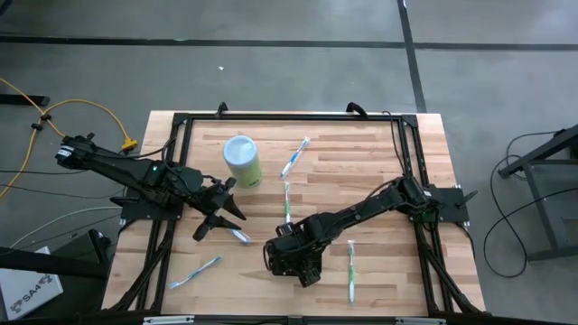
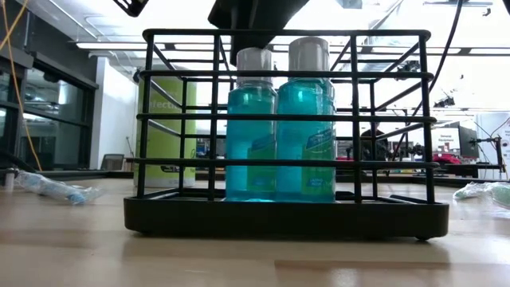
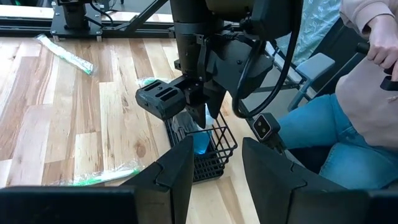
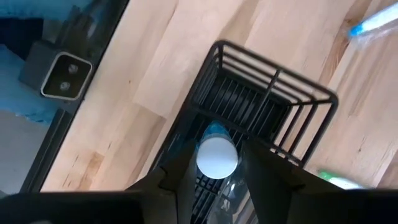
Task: Pick & Place toothbrushing station
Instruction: Put the mouthwash into the mesh organizer, then put the top blue toothbrush into the mesh organizer
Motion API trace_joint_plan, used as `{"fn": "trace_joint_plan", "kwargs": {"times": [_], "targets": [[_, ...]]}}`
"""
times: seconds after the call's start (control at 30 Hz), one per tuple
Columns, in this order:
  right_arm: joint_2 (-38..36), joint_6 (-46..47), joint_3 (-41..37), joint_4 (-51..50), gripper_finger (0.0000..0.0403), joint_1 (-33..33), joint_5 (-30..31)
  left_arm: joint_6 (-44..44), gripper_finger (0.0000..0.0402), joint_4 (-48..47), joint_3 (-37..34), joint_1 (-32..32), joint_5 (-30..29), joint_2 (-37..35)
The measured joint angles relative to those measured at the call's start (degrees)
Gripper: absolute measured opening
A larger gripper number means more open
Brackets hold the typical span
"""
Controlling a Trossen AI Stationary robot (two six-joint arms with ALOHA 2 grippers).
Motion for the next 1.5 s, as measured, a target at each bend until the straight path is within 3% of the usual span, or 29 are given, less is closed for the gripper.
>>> {"fn": "trace_joint_plan", "kwargs": {"times": [0.8, 1.03, 1.5], "targets": [[-1.9, -0.8, 0.0, -0.2, 0.012, 0.0, 2.8, 0.0, 0.0133, 0.0, 0.0, 0.0, 0.0, 0.0], [-5.0, 4.0, 0.0, -1.4, 0.012, -2.0, 1.7, 0.0, 0.0133, 0.0, 0.0, 0.0, 0.0, 0.0], [-10.3, 7.6, 0.0, -12.3, 0.012, -4.9, 13.0, 0.0, 0.0133, 2.5, 0.0, 0.0, 0.0, 0.0]]}}
